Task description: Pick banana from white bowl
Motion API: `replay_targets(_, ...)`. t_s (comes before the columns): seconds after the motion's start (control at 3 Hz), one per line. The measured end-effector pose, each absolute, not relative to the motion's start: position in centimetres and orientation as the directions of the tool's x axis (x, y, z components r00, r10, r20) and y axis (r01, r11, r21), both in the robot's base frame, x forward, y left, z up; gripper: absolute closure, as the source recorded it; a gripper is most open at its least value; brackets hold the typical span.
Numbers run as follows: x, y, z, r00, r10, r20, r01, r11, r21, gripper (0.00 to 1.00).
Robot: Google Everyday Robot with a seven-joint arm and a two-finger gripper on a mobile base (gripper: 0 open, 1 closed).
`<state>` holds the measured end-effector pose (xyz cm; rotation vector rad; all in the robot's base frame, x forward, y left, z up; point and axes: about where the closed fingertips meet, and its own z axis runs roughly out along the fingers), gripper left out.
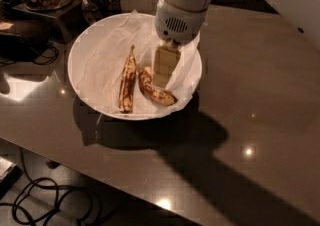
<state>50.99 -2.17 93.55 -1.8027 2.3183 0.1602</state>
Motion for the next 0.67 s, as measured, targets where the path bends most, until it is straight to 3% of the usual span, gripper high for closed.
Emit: replay_targets(0.67, 51.8, -0.7, 91.2, -0.257, -0.936, -0.243, -0.966, 0.249, 0.061, 0.37)
